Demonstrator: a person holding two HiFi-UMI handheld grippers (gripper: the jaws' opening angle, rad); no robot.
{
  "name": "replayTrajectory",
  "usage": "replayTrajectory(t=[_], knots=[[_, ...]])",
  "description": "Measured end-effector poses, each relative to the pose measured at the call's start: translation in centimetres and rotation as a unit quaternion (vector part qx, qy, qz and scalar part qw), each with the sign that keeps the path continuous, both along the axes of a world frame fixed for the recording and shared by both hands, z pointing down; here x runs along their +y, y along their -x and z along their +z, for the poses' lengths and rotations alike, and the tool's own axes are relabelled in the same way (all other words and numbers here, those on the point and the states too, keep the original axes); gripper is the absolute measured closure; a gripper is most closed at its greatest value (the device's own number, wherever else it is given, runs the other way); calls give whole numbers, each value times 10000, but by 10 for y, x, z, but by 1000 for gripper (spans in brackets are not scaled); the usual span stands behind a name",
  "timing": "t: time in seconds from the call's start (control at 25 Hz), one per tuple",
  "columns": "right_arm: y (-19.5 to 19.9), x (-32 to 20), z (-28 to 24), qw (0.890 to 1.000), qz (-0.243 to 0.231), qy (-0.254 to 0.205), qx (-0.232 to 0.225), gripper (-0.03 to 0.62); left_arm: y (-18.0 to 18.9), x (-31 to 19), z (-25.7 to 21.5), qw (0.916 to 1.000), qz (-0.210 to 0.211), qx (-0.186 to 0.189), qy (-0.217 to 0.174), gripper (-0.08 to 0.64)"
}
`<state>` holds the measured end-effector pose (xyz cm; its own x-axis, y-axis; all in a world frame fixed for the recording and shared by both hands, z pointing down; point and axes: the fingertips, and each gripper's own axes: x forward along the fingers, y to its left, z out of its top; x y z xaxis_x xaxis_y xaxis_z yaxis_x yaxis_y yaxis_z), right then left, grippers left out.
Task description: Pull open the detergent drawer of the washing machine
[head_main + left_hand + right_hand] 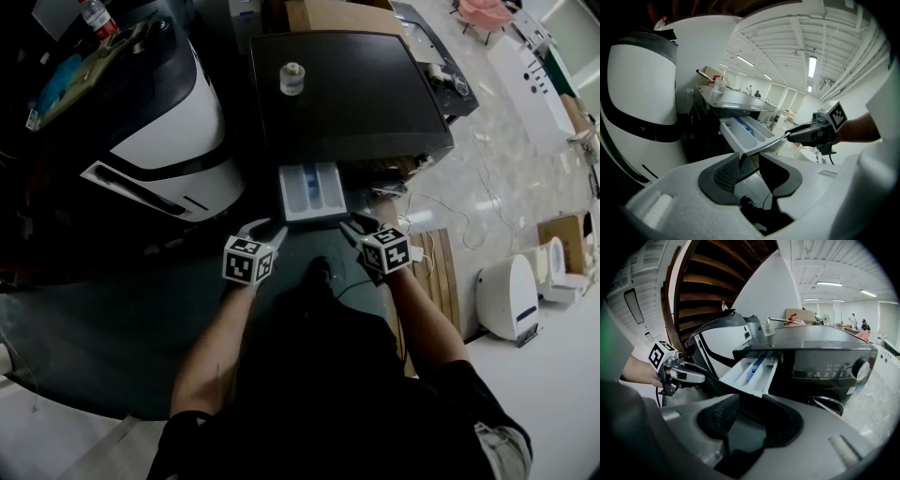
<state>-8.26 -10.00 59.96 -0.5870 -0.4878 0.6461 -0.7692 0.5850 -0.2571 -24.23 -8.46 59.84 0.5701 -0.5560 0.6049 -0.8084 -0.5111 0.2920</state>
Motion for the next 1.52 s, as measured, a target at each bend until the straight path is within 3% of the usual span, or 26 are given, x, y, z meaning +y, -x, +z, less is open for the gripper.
replayTrajectory(t=[0.24,0.44,0.8,1.0,1.28,1.52], knots=[[0,1,-7,9996,262,122,-66,442,5,2,-12,9998,179,-80,-105,401],[-2,4,-21,9983,511,99,-271,442,22,-2,-41,9972,115,-296,-673,402],[0,-22,-58,9977,357,-372,-429,447,30,-23,-102,9908,142,169,-1336,433],[7,-54,-82,9959,171,-615,-636,449,19,-48,-130,9865,234,219,-1603,480],[5,-98,-107,9926,-145,-873,-830,476,8,-90,-160,9818,-106,513,-1826,546],[-11,-126,-140,9862,-130,-1234,-1097,528,2,-109,-184,9796,-491,532,-1875,549]])
